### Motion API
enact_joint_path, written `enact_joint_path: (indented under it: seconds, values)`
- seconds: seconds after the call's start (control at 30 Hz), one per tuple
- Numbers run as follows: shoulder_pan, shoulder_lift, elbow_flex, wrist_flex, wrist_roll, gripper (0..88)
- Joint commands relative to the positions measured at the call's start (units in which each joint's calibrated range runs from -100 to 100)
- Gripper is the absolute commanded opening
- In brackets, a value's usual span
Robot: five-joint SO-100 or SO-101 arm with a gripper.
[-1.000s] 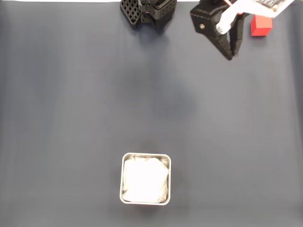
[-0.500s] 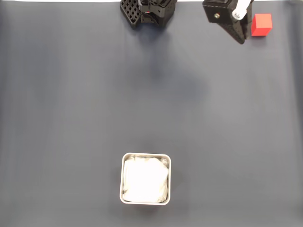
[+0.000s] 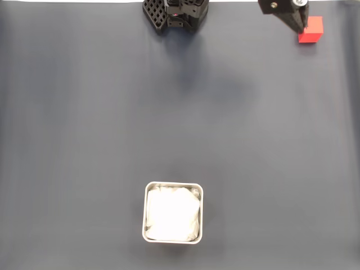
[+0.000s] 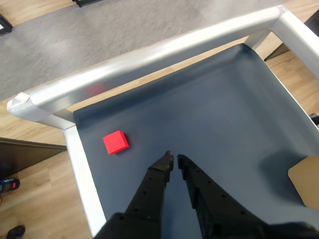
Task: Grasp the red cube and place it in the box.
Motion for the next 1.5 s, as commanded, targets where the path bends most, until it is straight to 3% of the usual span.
enact_joint_path:
  seconds: [0.0,0.8,1.47]
  values:
    - [-2.99,-0.54,-0.3,-1.08,-0.2,0.6]
    - [-15.35,0.07,1.25,-0.75,-1.42,1.7]
    - [-16.91,4.23,2.98,-2.96,0.54,11.8]
